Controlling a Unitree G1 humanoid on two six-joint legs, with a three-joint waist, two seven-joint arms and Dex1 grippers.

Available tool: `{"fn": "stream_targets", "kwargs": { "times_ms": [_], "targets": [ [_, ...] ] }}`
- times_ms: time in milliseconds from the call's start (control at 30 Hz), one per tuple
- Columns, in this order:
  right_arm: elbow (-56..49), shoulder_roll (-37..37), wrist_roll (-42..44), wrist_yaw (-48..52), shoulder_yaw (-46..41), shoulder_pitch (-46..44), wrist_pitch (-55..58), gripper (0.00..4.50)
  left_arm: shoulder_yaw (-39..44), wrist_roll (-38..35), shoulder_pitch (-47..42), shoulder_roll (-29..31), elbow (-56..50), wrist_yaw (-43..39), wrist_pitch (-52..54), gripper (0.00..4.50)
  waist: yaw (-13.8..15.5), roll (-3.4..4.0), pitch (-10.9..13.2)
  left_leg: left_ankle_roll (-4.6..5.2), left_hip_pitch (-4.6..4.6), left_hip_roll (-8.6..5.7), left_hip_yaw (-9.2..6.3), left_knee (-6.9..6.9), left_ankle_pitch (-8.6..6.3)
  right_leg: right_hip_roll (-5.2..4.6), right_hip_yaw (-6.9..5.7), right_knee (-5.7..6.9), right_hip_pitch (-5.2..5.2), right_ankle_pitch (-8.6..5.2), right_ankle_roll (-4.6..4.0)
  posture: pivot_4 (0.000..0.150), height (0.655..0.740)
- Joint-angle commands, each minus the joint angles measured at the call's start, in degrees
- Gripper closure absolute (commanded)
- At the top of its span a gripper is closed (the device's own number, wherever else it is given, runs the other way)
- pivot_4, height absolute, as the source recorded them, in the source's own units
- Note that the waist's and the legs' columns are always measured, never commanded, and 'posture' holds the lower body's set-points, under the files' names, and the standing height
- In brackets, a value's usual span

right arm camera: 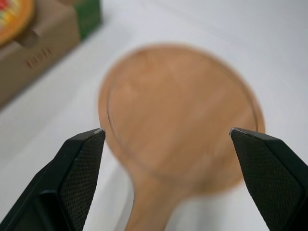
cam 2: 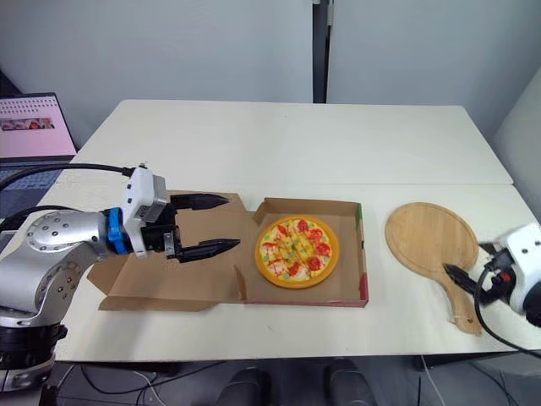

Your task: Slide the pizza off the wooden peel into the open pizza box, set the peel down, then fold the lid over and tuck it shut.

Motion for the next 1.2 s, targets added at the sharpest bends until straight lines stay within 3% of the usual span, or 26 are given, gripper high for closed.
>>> {"fn": "stream_targets", "kwargs": {
  "times_ms": [33, 233, 433, 600, 767, 933, 1200],
  "targets": [
    [3.4, -2.0, -1.4, 3.1, 6.0, -8.3, -8.4, 0.05, 6.2, 0.8, 3.6, -0.4, 0.9, 4.2, -1.2, 0.0, -0.2, -0.03, 0.0, 0.0, 0.0, 0.0, 0.0, 0.0, 0.0, 0.0, 0.0, 0.0, 0.0, 0.0, 0.0, 0.15, 0.74],
    [6.7, -3.6, 0.9, 12.9, 20.4, -26.4, -11.9, 0.05, 15.4, -2.9, 12.2, -3.0, -0.5, 9.8, 2.9, 0.0, -0.3, -0.05, 0.0, 0.0, 0.04, 0.05, 0.03, -0.06, 0.0, -0.03, 0.02, -0.01, -0.03, 0.01, -0.02, 0.15, 0.74],
    [6.5, -2.1, 6.5, 19.2, 29.6, -39.1, -4.8, 0.05, 26.4, -11.6, 20.0, -8.6, -3.5, 18.7, 11.0, 0.0, 0.5, -0.09, 0.0, 0.0, -0.04, 0.15, -0.11, -0.06, 0.0, -0.25, -0.18, -0.02, -0.03, 0.15, -0.28, 0.15, 0.74],
    [6.0, -0.6, 9.0, 22.8, 34.9, -46.2, -0.9, 0.05, 33.7, -24.6, 28.2, -13.4, -7.4, 25.5, 20.5, 0.0, 0.5, -0.12, 0.0, 0.0, -0.03, 0.14, -0.2, -0.05, -0.01, -0.62, -0.25, -0.01, -0.02, 0.16, -0.3, 0.15, 0.74],
    [6.7, 1.5, 8.9, 24.5, 38.4, -50.4, 0.5, 0.05, 40.4, -42.1, 37.2, -18.0, -7.6, 36.7, 27.7, 0.0, 0.5, -0.21, 0.0, 0.0, -0.02, 0.1, -0.25, -0.05, -0.01, -0.73, -0.28, -0.02, -0.01, 0.16, -0.3, 0.15, 0.74],
    [8.5, 2.5, 7.0, 24.2, 40.5, -53.1, 0.6, 0.05, 38.7, -63.0, 47.8, -21.4, -10.6, 50.7, 27.2, 0.0, 0.5, -0.22, 0.0, 0.0, 0.02, 0.17, -0.28, -0.05, -0.01, -0.82, -0.25, -0.02, -0.02, 0.13, -0.34, 0.15, 0.74],
    [9.8, 3.4, 4.8, 24.0, 41.4, -53.4, -0.2, 0.05, 31.5, -76.7, 52.5, -26.3, -13.8, 69.0, 15.4, 0.0, 0.7, -0.31, -0.1, 0.0, 0.06, 0.0, -0.21, -0.05, -0.01, -0.76, -0.25, -0.03, 0.02, 0.08, -0.45, 0.15, 0.74]
  ]
}}
